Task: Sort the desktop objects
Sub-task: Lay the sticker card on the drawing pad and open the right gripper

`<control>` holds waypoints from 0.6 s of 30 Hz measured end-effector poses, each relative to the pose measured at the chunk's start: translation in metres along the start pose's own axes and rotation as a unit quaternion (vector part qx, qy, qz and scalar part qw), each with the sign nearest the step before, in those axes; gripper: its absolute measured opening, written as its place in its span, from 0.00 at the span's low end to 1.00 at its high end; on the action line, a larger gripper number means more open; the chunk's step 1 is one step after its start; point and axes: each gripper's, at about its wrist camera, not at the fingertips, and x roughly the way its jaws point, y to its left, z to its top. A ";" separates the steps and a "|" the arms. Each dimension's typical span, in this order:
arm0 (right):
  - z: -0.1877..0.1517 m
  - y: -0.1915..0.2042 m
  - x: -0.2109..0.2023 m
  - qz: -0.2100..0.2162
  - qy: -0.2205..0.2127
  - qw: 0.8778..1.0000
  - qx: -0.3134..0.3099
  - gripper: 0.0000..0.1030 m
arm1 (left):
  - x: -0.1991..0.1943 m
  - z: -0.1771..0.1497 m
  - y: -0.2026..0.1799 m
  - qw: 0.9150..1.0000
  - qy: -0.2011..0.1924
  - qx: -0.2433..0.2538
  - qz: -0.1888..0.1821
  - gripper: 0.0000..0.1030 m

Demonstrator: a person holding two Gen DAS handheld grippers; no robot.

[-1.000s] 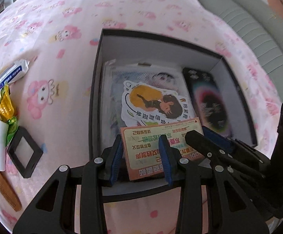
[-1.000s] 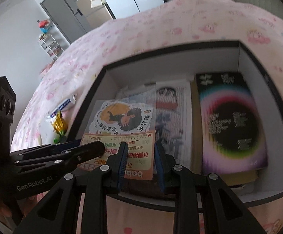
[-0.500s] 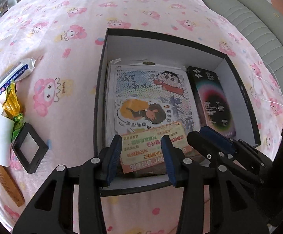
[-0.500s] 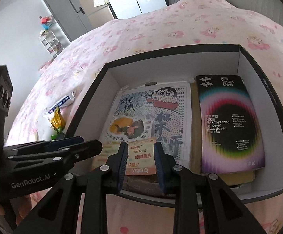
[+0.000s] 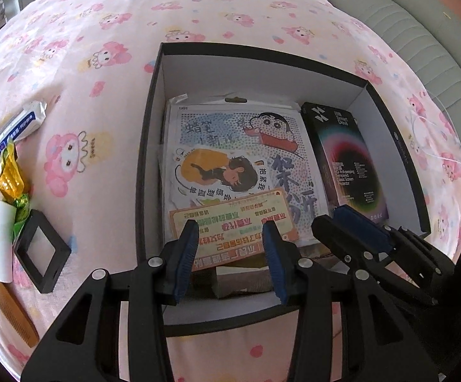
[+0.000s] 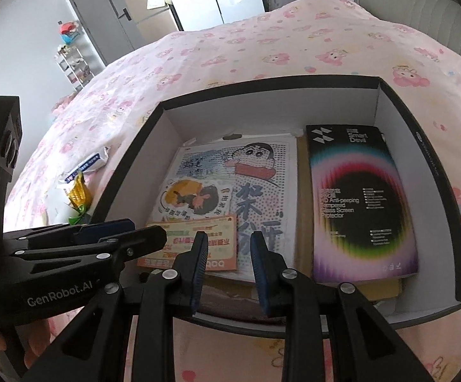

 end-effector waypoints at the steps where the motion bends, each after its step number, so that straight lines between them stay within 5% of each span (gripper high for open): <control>1: 0.000 -0.002 -0.001 -0.008 0.000 1.000 0.004 0.24 | 0.003 0.003 -0.003 1.000 0.005 0.007 0.003 0.40; 12: 0.004 -0.026 -0.003 -0.083 -0.002 0.996 0.031 0.32 | 0.048 0.023 -0.038 0.993 0.068 0.064 0.067 0.43; 18: 0.003 -0.026 -0.004 -0.070 -0.003 0.997 0.032 0.32 | 0.062 0.020 -0.033 0.990 0.099 0.066 0.076 0.48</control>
